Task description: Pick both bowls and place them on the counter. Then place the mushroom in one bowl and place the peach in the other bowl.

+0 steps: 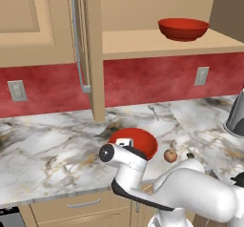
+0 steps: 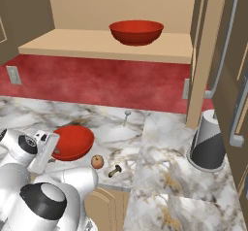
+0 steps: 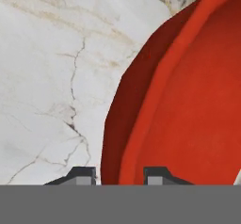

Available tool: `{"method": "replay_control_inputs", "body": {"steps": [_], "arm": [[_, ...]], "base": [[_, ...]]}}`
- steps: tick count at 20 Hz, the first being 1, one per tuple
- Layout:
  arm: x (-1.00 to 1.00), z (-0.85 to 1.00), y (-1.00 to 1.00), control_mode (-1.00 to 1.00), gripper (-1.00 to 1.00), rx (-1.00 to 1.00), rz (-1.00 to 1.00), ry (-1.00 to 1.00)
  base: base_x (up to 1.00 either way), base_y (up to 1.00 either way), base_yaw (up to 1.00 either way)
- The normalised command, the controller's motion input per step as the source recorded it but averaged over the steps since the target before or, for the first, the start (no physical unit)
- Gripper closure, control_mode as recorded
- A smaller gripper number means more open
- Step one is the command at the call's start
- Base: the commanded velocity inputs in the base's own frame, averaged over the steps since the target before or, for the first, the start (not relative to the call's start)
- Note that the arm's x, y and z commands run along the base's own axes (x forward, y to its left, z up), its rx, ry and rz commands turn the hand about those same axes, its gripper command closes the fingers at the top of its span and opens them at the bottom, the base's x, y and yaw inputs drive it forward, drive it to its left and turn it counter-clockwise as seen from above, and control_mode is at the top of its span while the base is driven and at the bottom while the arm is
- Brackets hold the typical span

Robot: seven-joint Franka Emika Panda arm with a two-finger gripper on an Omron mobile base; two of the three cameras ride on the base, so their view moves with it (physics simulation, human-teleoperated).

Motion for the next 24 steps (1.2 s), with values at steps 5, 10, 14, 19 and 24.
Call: {"method": "replay_control_inputs", "body": {"steps": [5, 10, 14, 19, 24], "arm": [[-0.32, 0.19, -0.14, -1.00, -1.00, 0.02, -0.02, -0.02], [-0.34, 0.56, -0.18, -1.00, -1.00, 0.00, -0.03, -0.04], [-0.05, 0.66, -0.45, -1.00, -1.00, 0.01, -0.06, 0.00], [0.00, 0.72, -0.48, -1.00, -1.00, 0.00, -0.15, 0.00], [-0.01, 0.72, -0.29, -1.00, -1.00, 0.05, -0.30, -0.03]], "base": [[0.00, 0.00, 0.00], [0.00, 0.00, 0.00], [0.00, 0.00, 0.00], [0.00, 0.00, 0.00], [0.00, 0.00, 0.00]]}}
